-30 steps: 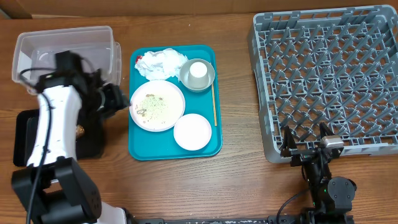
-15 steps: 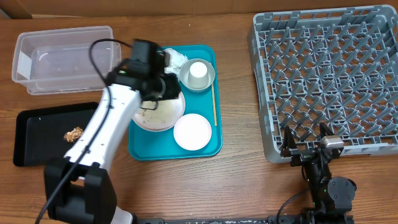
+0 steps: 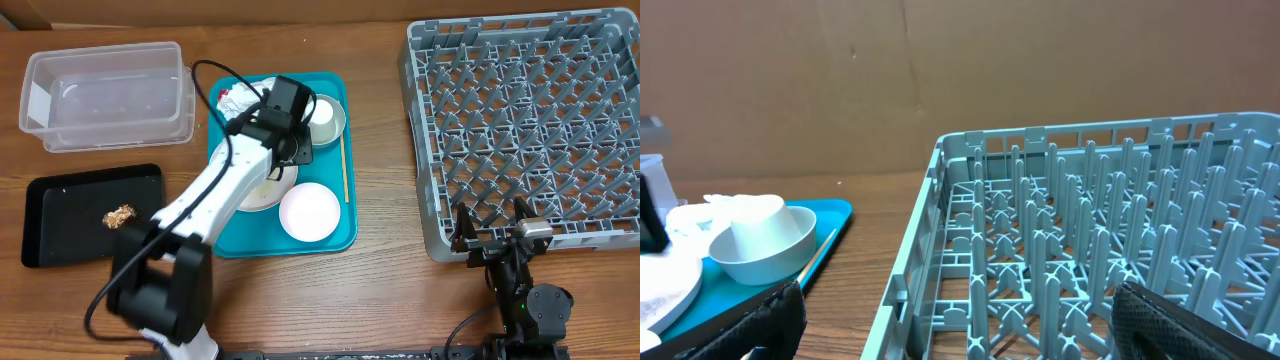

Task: Sort waste into correct bins and load items into the dishwasher
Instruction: 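Reach the left gripper to the pink plate's rim and grasp it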

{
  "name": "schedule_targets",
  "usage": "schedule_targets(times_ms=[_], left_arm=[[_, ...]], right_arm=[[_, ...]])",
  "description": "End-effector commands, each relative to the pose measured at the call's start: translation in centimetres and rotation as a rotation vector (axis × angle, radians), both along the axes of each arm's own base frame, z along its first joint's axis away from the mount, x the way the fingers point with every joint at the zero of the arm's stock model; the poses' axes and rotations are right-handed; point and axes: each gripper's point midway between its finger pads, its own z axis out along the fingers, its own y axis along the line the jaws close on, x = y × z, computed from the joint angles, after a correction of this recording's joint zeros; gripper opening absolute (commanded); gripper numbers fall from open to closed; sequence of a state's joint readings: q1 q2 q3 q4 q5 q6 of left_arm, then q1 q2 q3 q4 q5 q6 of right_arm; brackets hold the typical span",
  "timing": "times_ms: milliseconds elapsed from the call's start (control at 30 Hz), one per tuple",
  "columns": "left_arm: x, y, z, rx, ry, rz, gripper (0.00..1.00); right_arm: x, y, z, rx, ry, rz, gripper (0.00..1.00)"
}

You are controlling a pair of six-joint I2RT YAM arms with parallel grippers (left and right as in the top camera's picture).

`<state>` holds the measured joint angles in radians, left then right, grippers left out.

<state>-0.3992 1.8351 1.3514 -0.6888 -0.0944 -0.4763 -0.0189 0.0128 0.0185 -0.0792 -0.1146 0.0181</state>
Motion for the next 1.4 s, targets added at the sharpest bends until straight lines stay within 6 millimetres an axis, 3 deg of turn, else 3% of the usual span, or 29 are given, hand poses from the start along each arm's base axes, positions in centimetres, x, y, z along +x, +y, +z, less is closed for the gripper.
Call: schedule_targets(times_ms=[0, 133, 300, 800, 1033, 1367], left_arm=[[-0.2, -0.3, -3.2, -0.002, 0.071, 0.024, 0.51], [-0.4, -0.7, -5.5, -0.015, 0.122, 0.031, 0.51], [-0.4, -0.8, -6.6, -0.011, 0.136, 0.037, 0.5], [-1.5, -0.7, -8.2, 0.026, 0.189, 0.023, 0.21], [-1.5, -0.7, -7.6, 0.034, 0.198, 0.023, 0.04], [-0.1, -0.2, -3.3, 0.107, 0.189, 0.008, 0.04]], right_arm=[[0.0, -0.2, -0.2, -0.007, -0.005, -0.011, 1.0], [0.0, -0.2, -0.2, -0.007, -0.005, -0.011, 1.0], [0.0, -0.2, -0.2, -0.007, -0.005, -0.011, 1.0], [0.0, -0.2, -0.2, -0.007, -0.005, -0.011, 1.0], [0.0, -0.2, -0.2, -0.007, -0.005, -0.011, 1.0], [0.0, -0.2, -0.2, -0.007, -0.005, -0.011, 1.0]])
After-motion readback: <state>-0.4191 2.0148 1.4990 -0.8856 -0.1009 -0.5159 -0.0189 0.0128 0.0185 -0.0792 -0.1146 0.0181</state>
